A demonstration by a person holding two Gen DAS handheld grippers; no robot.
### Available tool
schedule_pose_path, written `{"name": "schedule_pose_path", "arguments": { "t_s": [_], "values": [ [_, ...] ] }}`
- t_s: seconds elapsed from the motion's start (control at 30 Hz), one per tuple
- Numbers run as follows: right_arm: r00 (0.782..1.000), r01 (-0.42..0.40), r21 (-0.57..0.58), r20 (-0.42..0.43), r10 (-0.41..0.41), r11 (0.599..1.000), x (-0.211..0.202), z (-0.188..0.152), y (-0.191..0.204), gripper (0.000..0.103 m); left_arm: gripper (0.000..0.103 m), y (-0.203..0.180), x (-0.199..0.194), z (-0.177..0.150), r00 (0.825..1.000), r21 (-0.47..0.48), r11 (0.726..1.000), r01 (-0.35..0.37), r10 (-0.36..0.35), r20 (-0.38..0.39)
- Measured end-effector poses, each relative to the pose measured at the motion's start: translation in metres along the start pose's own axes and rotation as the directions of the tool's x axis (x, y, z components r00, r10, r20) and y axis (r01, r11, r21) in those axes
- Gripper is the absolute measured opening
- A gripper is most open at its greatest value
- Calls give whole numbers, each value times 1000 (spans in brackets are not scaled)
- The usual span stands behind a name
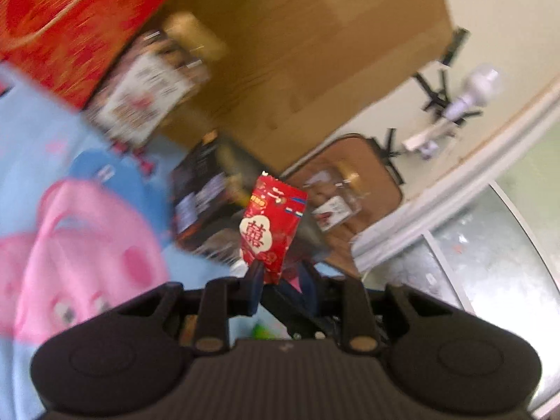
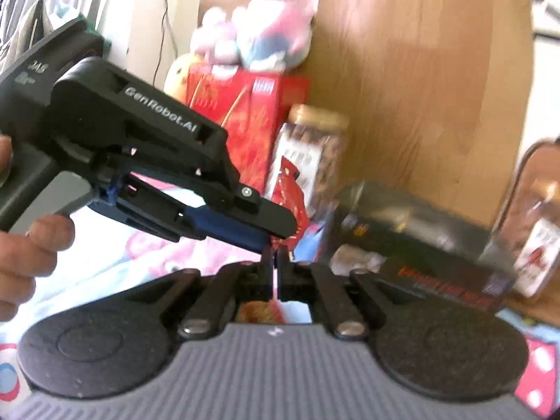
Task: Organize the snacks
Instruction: 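Drop the red packet into the black box with the left tool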
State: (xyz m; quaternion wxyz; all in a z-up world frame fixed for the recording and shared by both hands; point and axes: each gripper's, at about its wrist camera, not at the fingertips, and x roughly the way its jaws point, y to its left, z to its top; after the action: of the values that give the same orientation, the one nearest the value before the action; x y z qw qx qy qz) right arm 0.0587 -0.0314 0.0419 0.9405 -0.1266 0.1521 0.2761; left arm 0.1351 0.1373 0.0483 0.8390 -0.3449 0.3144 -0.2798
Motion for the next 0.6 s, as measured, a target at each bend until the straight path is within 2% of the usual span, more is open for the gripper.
{"name": "schedule_pose_path", "arguments": {
  "t_s": [0.17, 0.23, 0.3, 0.33, 0.47, 0.53, 0.6],
  "values": [
    [991, 126, -1, 47, -125, 992, 16, 19, -35, 4, 25, -36, 45, 34, 1000, 89, 996, -11, 11, 6],
    [986, 165, 35, 31, -166, 986, 33, 24, -55, 8, 42, -40, 69, 45, 999, 103, 993, -54, 54, 4],
    [979, 201, 75, -36, -199, 977, 49, 24, -75, 32, 43, -38, 85, 49, 991, 81, 988, -135, 136, -4],
    [978, 209, 115, -47, -205, 971, 46, 21, -83, 34, 43, -35, 87, 47, 989, 66, 987, -143, 145, -19],
    [994, 110, 315, -37, -103, 943, 12, 2, -112, 33, 43, -28, 52, 27, 999, 45, 998, -41, 42, -4],
    [998, 64, 397, -47, -50, 916, 0, -15, -120, 36, 48, -21, 25, 14, 1000, 26, 1000, 1, -1, 30],
    [997, 45, 468, -83, -7, 882, -4, -31, -123, 41, 49, -9, 1, -4, 999, -19, 999, 26, -25, 46]
  ]
}}
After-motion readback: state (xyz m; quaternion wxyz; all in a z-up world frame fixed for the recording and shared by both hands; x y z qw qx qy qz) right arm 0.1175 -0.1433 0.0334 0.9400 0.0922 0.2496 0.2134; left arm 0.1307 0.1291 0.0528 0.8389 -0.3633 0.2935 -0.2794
